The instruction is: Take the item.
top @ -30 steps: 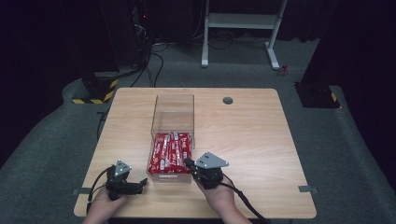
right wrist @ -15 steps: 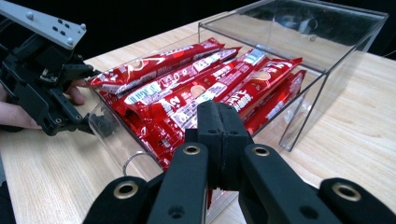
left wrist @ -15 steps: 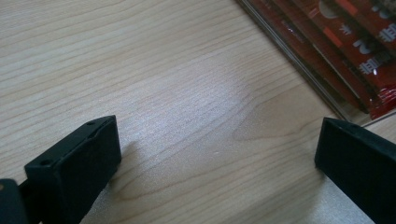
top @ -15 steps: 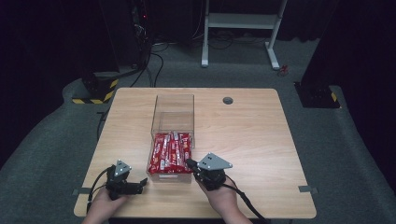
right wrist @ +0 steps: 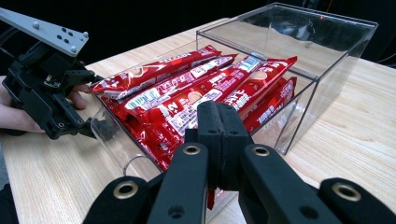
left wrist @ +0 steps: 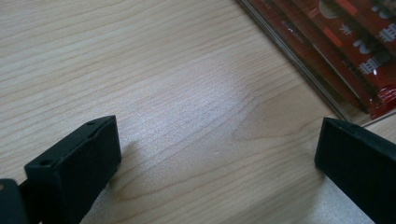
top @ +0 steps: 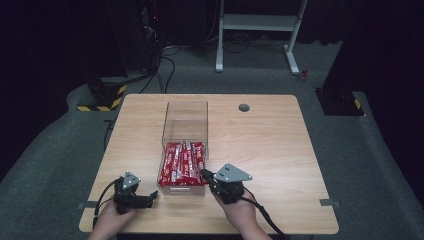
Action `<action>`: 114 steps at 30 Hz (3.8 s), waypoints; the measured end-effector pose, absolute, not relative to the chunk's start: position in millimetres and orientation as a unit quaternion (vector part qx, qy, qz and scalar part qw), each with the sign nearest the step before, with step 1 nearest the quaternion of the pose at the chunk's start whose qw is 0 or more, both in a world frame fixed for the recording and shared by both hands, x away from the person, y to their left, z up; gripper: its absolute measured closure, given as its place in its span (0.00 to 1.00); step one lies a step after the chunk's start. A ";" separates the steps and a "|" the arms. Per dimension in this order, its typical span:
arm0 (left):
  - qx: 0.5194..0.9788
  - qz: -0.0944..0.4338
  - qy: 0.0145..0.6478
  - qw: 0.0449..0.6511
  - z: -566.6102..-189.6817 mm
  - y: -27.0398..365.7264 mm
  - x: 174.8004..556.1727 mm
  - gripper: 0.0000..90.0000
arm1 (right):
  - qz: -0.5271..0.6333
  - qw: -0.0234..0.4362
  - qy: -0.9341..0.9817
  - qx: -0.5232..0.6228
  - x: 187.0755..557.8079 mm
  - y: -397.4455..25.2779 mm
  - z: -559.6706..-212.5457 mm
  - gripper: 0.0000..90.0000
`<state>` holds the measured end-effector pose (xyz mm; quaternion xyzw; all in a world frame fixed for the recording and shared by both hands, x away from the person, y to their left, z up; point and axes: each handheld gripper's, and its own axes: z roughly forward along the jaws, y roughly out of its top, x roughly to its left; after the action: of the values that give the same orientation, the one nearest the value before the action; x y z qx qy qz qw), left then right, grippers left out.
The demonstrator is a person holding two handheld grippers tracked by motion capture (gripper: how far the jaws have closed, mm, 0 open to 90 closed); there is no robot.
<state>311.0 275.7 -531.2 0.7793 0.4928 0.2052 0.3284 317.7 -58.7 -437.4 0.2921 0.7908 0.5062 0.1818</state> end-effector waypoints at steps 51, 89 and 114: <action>0.781 0.205 0.492 0.327 -531.0 275.5 313.0 0.01 | 0.507 0.215 0.778 0.303 313.0 -94.1 -426.0 1.00; 0.780 0.206 0.494 0.326 -530.9 275.7 312.7 0.01 | 0.490 0.235 0.754 0.368 364.8 -140.0 -438.3 1.00; 0.778 0.207 0.495 0.326 -531.1 275.5 311.5 0.01 | 0.446 0.230 0.763 0.407 404.8 -138.4 -478.1 1.00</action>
<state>311.5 275.5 -531.1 0.7781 0.4954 0.2069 0.3260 404.8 -138.4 -478.1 0.4074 0.7627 0.4463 0.2303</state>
